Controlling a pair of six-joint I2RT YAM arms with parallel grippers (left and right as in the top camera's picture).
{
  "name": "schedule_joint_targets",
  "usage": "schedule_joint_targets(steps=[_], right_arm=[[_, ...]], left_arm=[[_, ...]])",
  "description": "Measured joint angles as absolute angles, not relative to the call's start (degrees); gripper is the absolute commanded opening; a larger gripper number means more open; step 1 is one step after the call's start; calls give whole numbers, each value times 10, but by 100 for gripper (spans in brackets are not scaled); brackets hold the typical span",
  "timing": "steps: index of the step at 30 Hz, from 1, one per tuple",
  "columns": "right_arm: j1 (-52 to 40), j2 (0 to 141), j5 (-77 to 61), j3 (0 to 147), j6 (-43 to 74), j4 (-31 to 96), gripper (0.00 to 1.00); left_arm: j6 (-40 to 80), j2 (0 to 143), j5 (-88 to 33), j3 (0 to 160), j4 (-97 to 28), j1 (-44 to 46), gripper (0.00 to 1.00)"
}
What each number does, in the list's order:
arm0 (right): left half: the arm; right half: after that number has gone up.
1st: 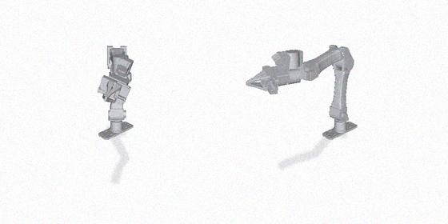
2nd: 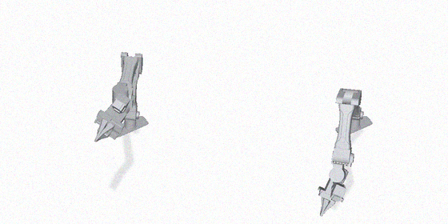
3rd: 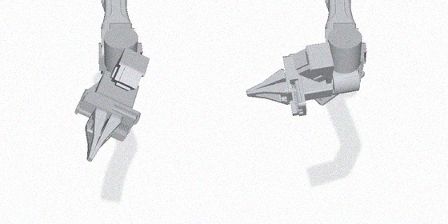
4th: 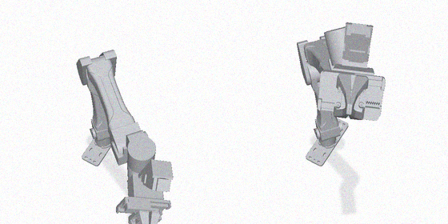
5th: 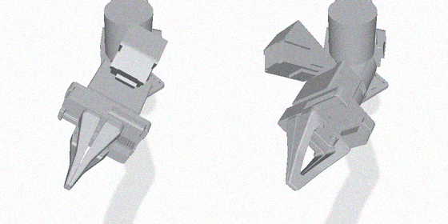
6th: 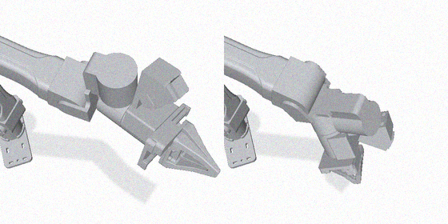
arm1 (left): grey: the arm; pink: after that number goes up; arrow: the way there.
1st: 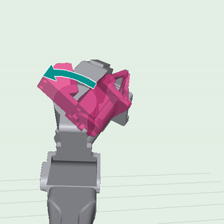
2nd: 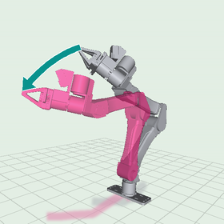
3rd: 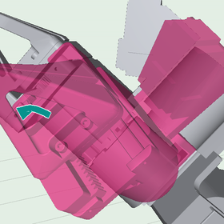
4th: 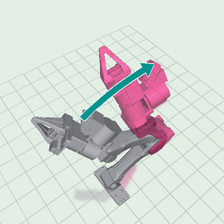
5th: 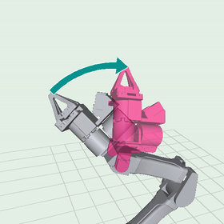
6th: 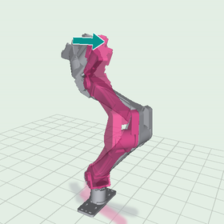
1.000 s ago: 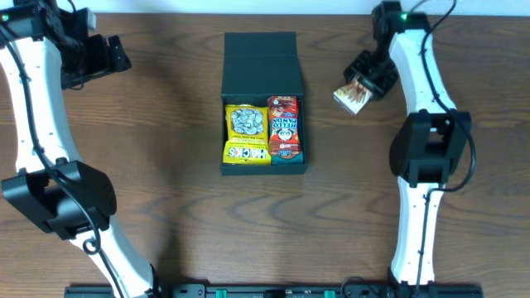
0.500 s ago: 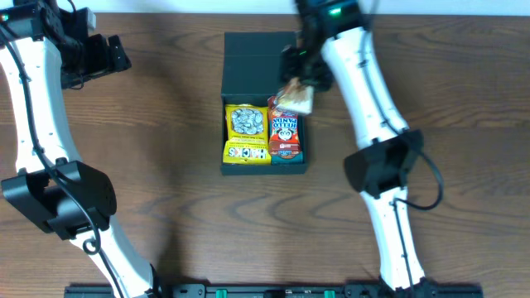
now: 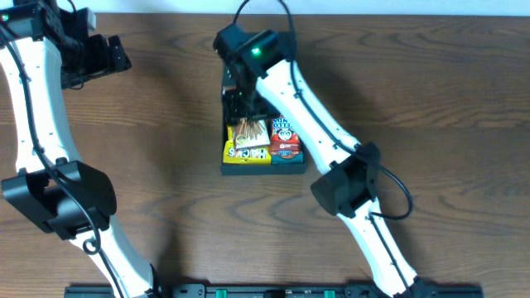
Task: Pack container
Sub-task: 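Carry the Pocky box left and lower it into the box's middle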
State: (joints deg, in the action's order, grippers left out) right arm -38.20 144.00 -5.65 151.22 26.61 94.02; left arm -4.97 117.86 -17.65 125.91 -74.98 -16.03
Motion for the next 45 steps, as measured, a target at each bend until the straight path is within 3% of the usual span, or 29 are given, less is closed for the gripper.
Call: schedule_joint_targets(steps=[6, 12, 22, 29, 30, 31, 33, 34, 35, 39, 45], right_arm=[[-386, 1440, -43, 1435, 326, 933, 70], [-388, 1440, -45, 1405, 368, 901, 98], [-388, 1440, -45, 1412, 370, 898, 99], [-376, 1440, -40, 1534, 336, 940, 99], [-373, 1439, -40, 1553, 328, 941, 91], [-371, 1438, -40, 1569, 316, 943, 77], [-365, 1434, -39, 1599, 292, 943, 34], [-363, 1431, -38, 1609, 277, 943, 19], [-361, 1427, -38, 1615, 259, 945, 11], [-352, 1411, -66, 1600, 190, 945, 2], [-323, 1406, -166, 1454, 72, 938, 2]], left_arm=[[-50, 1179, -176, 1259, -750, -160, 95], [-50, 1179, -176, 1259, -753, -160, 95], [-50, 1179, -176, 1259, -765, -160, 95], [-50, 1179, -176, 1259, -765, -160, 95], [-50, 1179, -176, 1259, -765, -160, 95], [-50, 1179, -176, 1259, -765, -160, 95], [-50, 1179, -176, 1259, -765, -160, 95], [-50, 1179, -176, 1259, -765, -160, 95], [-50, 1179, -176, 1259, -765, -160, 95], [-50, 1179, -176, 1259, -764, -160, 95], [-50, 1179, -176, 1259, -764, -160, 95]])
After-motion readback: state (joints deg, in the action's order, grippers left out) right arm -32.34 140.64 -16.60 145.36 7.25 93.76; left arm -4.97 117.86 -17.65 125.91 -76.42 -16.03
